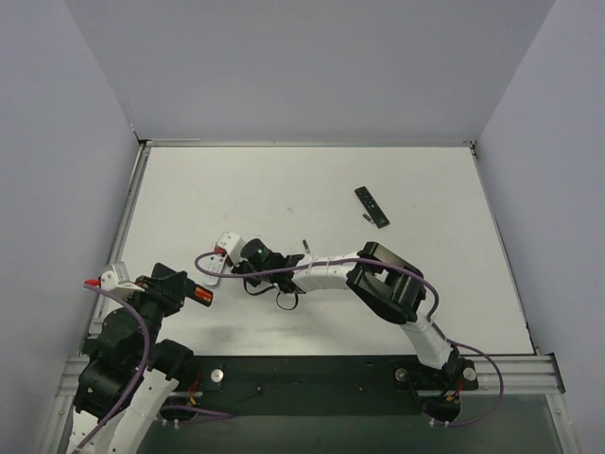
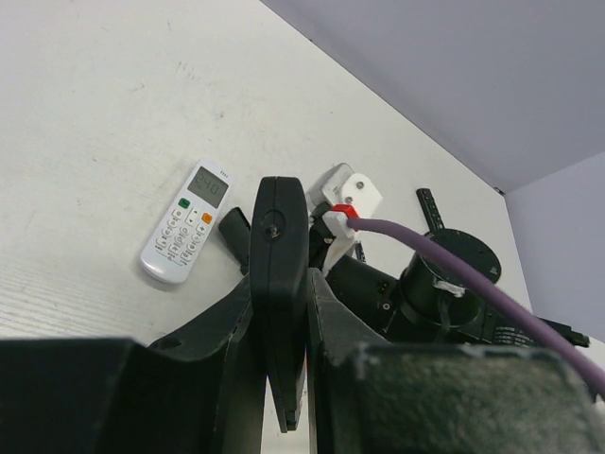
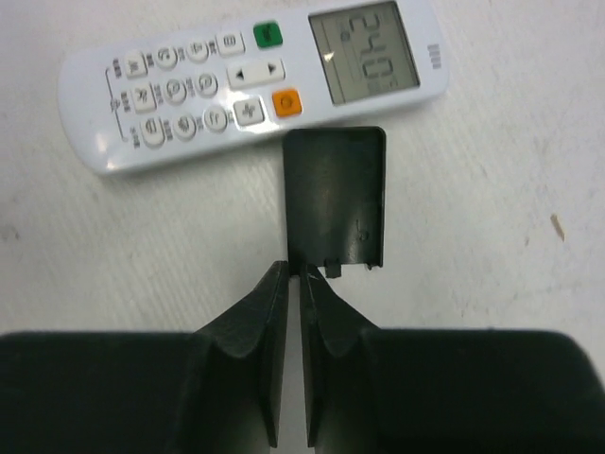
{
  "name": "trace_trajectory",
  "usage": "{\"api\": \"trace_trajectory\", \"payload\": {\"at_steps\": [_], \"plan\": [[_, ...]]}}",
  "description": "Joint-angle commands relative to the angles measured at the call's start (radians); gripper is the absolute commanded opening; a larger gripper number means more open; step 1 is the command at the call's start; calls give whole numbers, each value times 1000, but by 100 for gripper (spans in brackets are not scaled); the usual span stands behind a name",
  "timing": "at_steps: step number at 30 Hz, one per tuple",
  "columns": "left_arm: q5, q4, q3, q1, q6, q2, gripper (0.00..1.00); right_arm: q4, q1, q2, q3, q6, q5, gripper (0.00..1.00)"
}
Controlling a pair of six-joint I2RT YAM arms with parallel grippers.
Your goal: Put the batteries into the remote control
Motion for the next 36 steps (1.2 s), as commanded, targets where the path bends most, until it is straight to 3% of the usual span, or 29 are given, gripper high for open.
{"api": "trace_trajectory", "payload": {"at_steps": [1,9,17,21,22,24,25,28,32,36], "plan": [[48,75,-14,1,-14,0,0,42,-32,-200,-111,123,-12,1],[84,128,-53,1,-40,11,0,73,-170,-367,-330,399,-194,0],[120,160,-68,1,-50,28,0,27,-251,-547,-522,545,-231,0],[139,175,-82,1,-48,39,0,-100,-254,-579,-515,452,-185,1],[143,181,-89,1,-49,40,0,-123,-256,-573,-494,429,-182,12],[159,194,-96,1,-54,45,0,-160,-251,-540,-458,339,-165,23],[163,198,-97,1,-56,46,0,-195,-247,-526,-437,303,-155,33],[168,195,-91,1,-50,52,0,-270,-212,-452,-346,180,-103,41],[168,181,-83,1,-43,51,0,-342,-143,-363,-228,51,22,44],[171,177,-85,1,-43,51,0,-404,-101,-256,-112,10,89,40]]}}
